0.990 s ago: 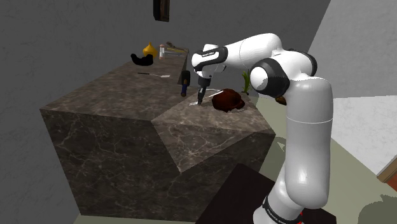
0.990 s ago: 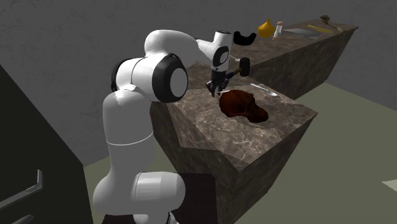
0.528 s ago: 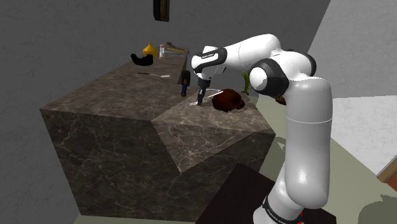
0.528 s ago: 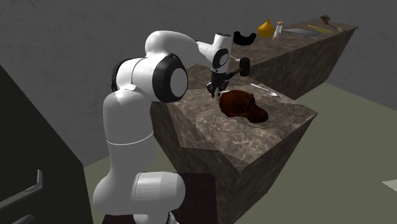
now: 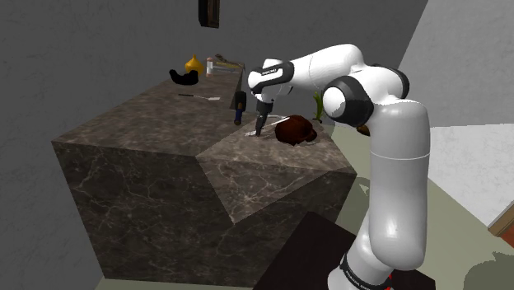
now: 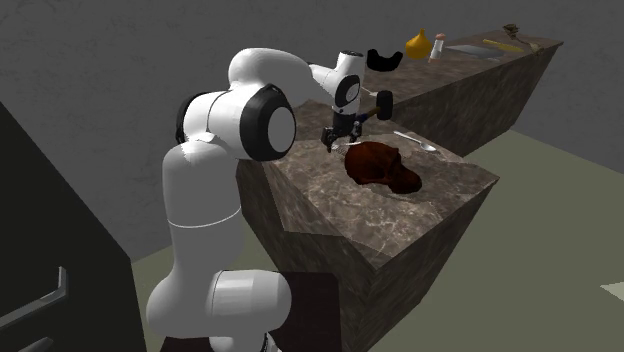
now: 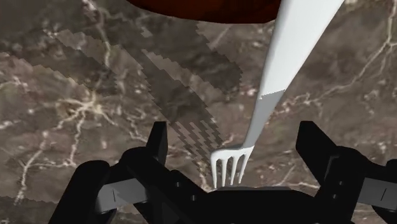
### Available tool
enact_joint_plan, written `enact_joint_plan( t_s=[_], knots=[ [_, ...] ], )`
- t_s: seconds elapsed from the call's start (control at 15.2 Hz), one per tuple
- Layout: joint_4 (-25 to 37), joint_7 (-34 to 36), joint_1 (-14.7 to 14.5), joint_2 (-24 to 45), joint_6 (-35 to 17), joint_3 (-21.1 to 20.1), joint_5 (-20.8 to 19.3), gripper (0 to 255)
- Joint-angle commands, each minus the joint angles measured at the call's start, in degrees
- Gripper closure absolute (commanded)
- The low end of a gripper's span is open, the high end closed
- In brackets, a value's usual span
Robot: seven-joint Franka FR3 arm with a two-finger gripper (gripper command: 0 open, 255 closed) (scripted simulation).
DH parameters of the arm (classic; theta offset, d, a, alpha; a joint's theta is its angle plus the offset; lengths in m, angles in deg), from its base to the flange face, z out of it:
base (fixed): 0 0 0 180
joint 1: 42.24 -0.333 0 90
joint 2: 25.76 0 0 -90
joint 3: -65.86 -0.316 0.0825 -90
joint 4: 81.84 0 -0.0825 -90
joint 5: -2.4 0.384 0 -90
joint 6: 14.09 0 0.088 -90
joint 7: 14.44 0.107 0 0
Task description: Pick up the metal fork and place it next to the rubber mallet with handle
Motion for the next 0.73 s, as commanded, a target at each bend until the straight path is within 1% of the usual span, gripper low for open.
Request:
enact_joint_plan(
  t_s=[0.0,0.13,0.66],
  knots=[
    [1.61,0.57,-0.16,-0.94,2.39,0.27,-0.68,0],
    [4.22,0.96,-0.02,-1.6,5.52,0.54,-1.21,0],
    [4.21,0.96,-0.02,-1.59,5.51,0.54,-1.21,0]
  ],
)
